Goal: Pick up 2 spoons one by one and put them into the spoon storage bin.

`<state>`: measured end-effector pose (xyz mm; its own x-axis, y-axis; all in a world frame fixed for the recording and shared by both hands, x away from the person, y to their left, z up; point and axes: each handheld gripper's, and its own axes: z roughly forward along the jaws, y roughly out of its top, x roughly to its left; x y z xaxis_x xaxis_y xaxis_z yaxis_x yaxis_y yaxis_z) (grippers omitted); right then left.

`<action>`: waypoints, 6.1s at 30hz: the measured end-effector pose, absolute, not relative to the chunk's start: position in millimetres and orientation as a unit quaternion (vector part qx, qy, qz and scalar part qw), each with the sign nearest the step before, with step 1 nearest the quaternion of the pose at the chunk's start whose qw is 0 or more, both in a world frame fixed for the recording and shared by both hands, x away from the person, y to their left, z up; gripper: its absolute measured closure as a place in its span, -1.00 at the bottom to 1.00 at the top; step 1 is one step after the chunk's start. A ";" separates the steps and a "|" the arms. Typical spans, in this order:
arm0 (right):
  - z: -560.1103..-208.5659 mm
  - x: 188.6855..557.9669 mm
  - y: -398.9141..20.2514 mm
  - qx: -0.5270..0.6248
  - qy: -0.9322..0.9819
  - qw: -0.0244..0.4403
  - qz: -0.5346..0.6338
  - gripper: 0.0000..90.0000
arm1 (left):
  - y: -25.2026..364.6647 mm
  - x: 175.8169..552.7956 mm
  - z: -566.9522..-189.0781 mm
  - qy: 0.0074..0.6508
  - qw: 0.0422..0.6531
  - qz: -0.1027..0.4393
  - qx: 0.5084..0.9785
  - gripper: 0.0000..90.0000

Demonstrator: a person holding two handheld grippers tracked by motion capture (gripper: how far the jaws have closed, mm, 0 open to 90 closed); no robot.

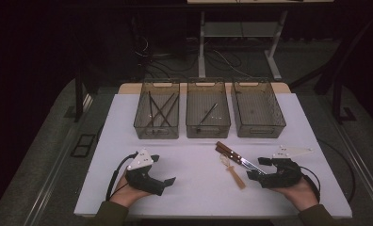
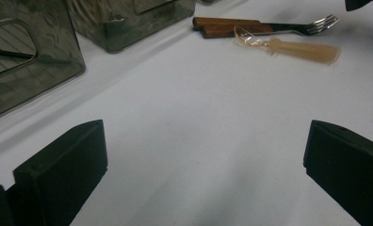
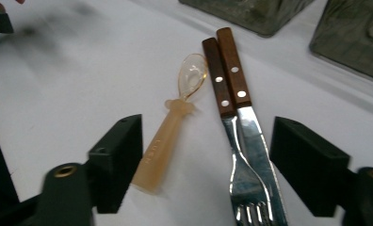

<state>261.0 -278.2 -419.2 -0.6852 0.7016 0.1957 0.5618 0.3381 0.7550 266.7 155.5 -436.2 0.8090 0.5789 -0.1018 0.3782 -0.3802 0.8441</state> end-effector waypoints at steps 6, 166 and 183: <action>-416.6 263.0 -266.9 0.390 0.814 0.075 0.423 -0.31 | 153.9 266.7 -436.6 0.289 0.475 0.102 0.825 -1.00; -373.5 352.4 -216.3 0.365 0.809 0.094 0.451 0.62 | 148.4 267.8 -440.0 0.274 0.476 0.093 0.831 -0.99; -368.0 406.4 -195.3 0.394 0.807 0.108 0.427 0.62 | 148.8 267.2 -439.5 0.275 0.479 0.095 0.828 -0.99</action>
<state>406.4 -195.3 -368.0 -0.6659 0.7283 0.1616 0.5433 0.3249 0.7741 267.2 148.8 -439.5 0.8310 0.5460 -0.1066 0.3644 -0.3894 0.8459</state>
